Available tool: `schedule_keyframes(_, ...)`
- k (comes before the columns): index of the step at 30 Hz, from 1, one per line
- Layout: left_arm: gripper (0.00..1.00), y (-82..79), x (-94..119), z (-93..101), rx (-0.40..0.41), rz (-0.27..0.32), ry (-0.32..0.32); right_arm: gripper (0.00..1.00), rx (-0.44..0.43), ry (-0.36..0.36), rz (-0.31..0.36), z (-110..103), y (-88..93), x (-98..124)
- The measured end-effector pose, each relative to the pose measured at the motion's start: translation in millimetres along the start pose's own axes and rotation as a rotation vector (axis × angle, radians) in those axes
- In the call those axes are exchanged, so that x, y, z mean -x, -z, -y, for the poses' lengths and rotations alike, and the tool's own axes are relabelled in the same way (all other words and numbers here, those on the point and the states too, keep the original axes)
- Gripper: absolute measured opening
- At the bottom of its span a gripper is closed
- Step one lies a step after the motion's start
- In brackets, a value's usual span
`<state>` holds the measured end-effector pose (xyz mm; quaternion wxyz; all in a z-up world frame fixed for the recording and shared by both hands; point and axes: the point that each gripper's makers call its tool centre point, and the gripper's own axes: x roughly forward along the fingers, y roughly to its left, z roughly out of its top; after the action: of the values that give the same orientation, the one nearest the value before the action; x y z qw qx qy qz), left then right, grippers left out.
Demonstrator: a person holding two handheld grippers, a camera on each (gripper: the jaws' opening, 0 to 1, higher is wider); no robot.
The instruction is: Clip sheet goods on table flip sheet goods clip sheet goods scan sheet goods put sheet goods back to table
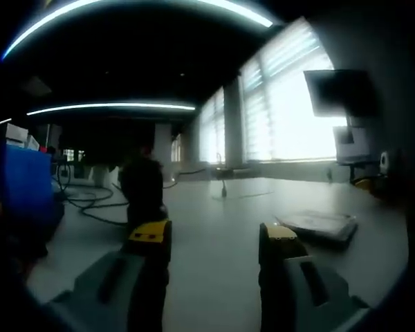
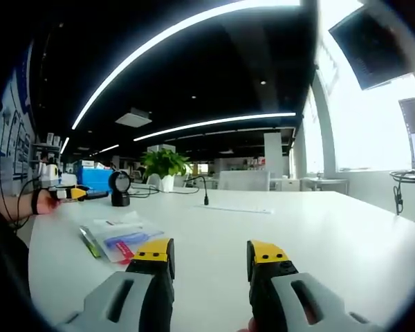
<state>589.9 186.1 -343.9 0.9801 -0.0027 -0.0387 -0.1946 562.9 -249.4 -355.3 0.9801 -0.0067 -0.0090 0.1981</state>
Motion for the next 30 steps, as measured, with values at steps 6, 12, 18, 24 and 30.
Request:
schedule_keyframes(6, 0.42, 0.2, -0.3, 2.9, -0.010, -0.004, 0.006, 0.36, 0.001, 0.001, -0.002, 0.4, 0.5, 0.0)
schedule_keyframes(12, 0.32, 0.8, 0.4, 5.8, -0.007, -0.010, 0.014, 0.36, 0.000, -0.001, -0.001, 0.1, 0.6, -0.1)
schedule_keyframes(18, 0.38, 0.3, -0.1, 4.3, -0.016, -0.009, 0.008, 0.36, -0.005, -0.001, 0.001, 0.2, 0.1, 0.0)
schedule_keyframes(24, 0.36, 1.2, 0.8, 3.3, 0.003, -0.015, 0.000, 0.32, 0.019, 0.018, 0.009, 0.1, -2.6, 1.0)
schedule_keyframes(30, 0.37, 3.9, -0.4, 3.9, -0.007, -0.027, 0.007, 0.33, -0.033, 0.019, 0.038, 0.2, -10.4, 5.4)
